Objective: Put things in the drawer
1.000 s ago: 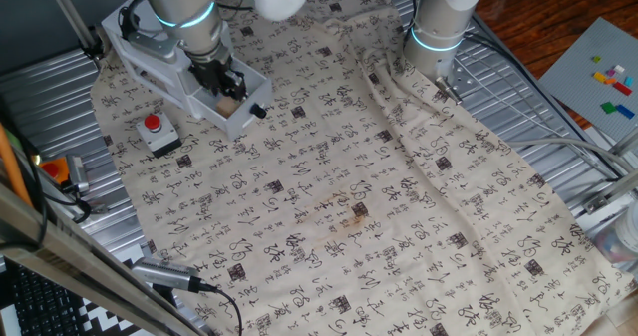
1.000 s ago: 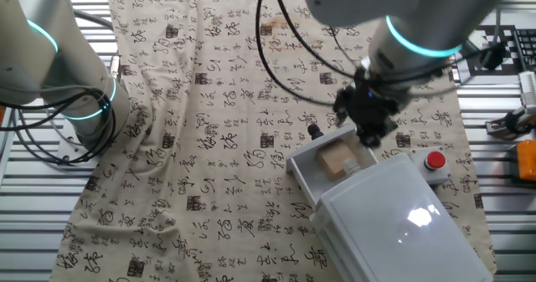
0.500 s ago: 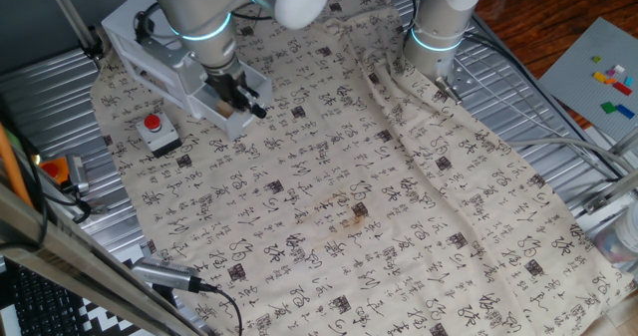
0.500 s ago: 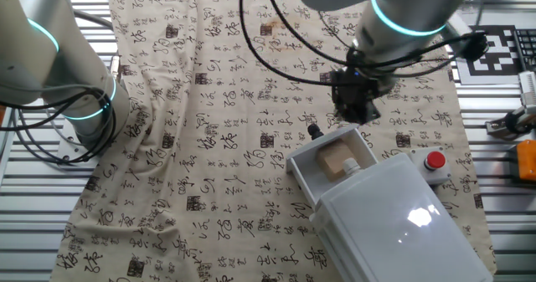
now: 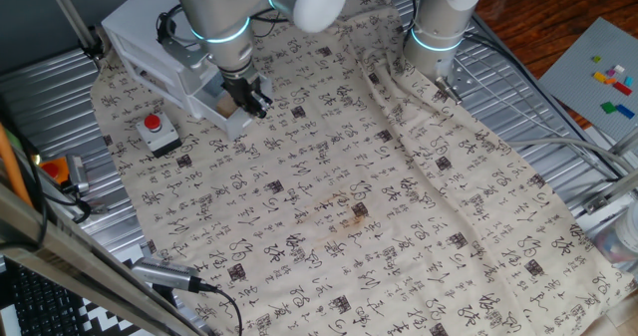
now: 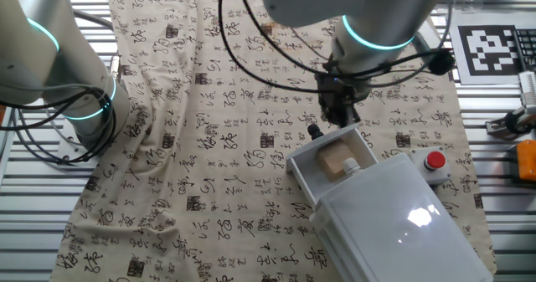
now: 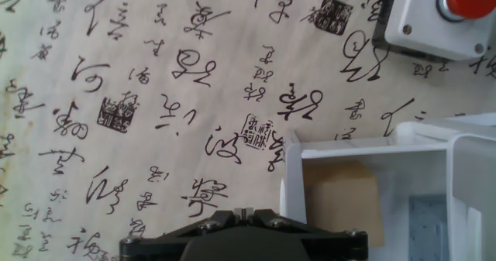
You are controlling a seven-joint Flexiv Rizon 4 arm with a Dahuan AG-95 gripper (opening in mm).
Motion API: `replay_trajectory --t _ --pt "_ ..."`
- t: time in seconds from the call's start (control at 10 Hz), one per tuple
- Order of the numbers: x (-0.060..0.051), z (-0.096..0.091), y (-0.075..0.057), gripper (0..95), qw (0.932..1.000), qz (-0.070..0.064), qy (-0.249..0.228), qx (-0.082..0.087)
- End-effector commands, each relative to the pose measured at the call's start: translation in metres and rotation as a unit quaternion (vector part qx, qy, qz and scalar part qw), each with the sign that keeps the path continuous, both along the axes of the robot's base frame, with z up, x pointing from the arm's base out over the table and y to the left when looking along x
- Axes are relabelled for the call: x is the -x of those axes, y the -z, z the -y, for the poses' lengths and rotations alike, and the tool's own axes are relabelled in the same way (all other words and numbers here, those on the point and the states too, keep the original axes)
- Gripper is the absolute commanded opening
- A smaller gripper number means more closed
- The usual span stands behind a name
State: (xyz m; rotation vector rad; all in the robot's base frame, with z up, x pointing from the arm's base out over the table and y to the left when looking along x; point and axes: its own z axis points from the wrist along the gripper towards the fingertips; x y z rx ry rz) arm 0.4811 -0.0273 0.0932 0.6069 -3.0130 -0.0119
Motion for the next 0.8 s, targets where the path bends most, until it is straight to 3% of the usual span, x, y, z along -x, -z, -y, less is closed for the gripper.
replay_trajectory --t 0.1,0.8 --pt "-0.003 0.005 0.007 0.0 0.9999 0.007 -0.008 0.001" --pt "-0.005 0.033 0.007 0.0 0.9994 0.006 -0.035 0.001"
